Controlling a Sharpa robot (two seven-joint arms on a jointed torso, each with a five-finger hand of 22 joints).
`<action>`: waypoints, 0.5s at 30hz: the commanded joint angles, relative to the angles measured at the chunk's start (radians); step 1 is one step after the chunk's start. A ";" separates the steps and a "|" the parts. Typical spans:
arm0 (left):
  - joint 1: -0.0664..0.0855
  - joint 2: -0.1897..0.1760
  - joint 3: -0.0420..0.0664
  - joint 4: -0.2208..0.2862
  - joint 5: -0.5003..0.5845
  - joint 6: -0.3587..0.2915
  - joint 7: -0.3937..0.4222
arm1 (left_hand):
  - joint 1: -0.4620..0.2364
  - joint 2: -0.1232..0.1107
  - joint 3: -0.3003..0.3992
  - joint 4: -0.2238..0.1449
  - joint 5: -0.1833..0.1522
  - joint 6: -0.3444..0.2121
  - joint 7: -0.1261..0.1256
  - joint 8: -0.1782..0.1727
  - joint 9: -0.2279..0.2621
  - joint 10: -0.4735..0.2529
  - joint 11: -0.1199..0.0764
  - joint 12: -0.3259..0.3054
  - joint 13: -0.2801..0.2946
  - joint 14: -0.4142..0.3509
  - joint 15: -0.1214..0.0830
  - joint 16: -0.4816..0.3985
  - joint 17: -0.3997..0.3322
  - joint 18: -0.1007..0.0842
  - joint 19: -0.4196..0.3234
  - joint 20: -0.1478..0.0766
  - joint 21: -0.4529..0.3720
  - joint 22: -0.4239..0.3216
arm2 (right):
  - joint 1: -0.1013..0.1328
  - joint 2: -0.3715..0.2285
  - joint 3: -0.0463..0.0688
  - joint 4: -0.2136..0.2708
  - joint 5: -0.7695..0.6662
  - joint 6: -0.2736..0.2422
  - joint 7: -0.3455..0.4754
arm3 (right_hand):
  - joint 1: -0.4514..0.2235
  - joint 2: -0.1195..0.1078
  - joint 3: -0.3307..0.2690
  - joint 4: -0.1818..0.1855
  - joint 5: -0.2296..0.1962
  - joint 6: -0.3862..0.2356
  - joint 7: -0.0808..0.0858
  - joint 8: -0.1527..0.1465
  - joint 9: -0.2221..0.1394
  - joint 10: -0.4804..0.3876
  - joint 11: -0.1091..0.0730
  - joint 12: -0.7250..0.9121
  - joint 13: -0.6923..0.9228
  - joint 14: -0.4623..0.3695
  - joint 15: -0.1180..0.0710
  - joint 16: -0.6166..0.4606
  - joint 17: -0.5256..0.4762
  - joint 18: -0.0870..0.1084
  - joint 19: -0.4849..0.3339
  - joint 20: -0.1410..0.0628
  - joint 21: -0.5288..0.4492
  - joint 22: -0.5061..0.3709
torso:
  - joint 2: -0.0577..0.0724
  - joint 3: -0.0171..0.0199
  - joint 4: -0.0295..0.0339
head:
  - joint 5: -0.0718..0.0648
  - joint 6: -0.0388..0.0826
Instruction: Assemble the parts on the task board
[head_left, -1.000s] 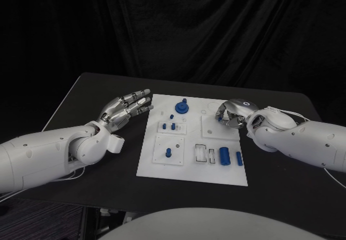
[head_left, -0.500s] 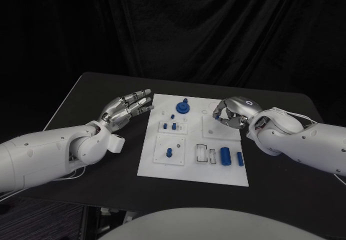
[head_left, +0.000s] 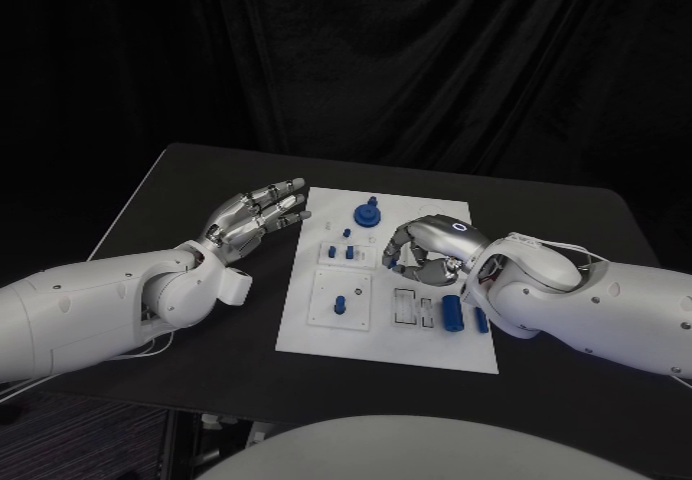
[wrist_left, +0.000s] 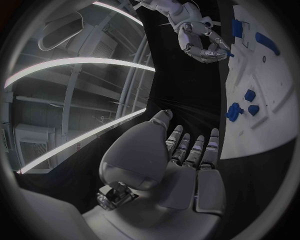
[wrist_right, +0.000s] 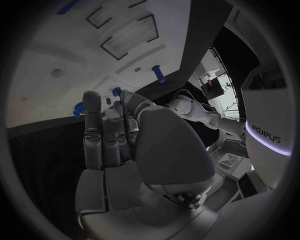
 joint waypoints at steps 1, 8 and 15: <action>-0.001 0.005 0.001 0.001 0.005 0.012 0.021 | -0.007 0.006 0.008 0.000 0.004 -0.005 0.005 0.001 -0.001 -0.006 -0.003 -0.001 -0.001 0.000 0.008 0.004 0.001 -0.011 0.009 0.000 0.002 0.000 | -0.011 0.024 0.000 -0.005 -0.009 0.070 0.009 | -0.010 0.000 0.001 0.000 -0.006 -0.005 -0.001 0.004 0.001 0.012 -0.008 -0.004 0.001 0.005 0.001 0.004 -0.001 -0.001 0.005 0.000 0.000 0.048 | 0.001 0.0014 0.0003 | 0.004 0.000; -0.001 0.011 0.001 -0.003 0.005 0.014 0.021 | -0.007 0.006 0.010 0.000 0.005 -0.006 0.005 0.001 -0.001 -0.006 -0.003 -0.001 -0.001 -0.001 0.008 0.004 0.001 -0.011 0.009 0.000 0.002 -0.001 | -0.031 0.076 -0.001 -0.046 -0.009 0.084 0.022 | -0.012 0.000 0.001 0.001 -0.007 -0.006 -0.002 0.004 0.003 0.014 -0.008 -0.005 0.001 0.006 0.001 0.005 0.001 0.000 0.004 0.000 -0.005 0.047 | 0.000 -0.0001 0.0014 | 0.014 0.000; -0.003 0.013 0.001 -0.006 0.005 0.017 0.020 | -0.007 0.006 0.011 -0.001 0.005 -0.007 0.005 0.001 -0.001 -0.007 -0.002 -0.002 -0.001 -0.001 0.008 0.003 0.001 -0.012 0.008 0.000 0.002 -0.002 | -0.053 0.119 0.000 -0.084 -0.009 0.086 0.032 | -0.011 -0.001 0.001 0.000 -0.007 -0.006 -0.002 0.005 0.003 0.016 -0.009 -0.006 0.001 0.008 0.001 0.007 0.003 0.000 0.004 0.000 -0.005 0.047 | 0.003 0.0005 0.0068 | 0.006 0.000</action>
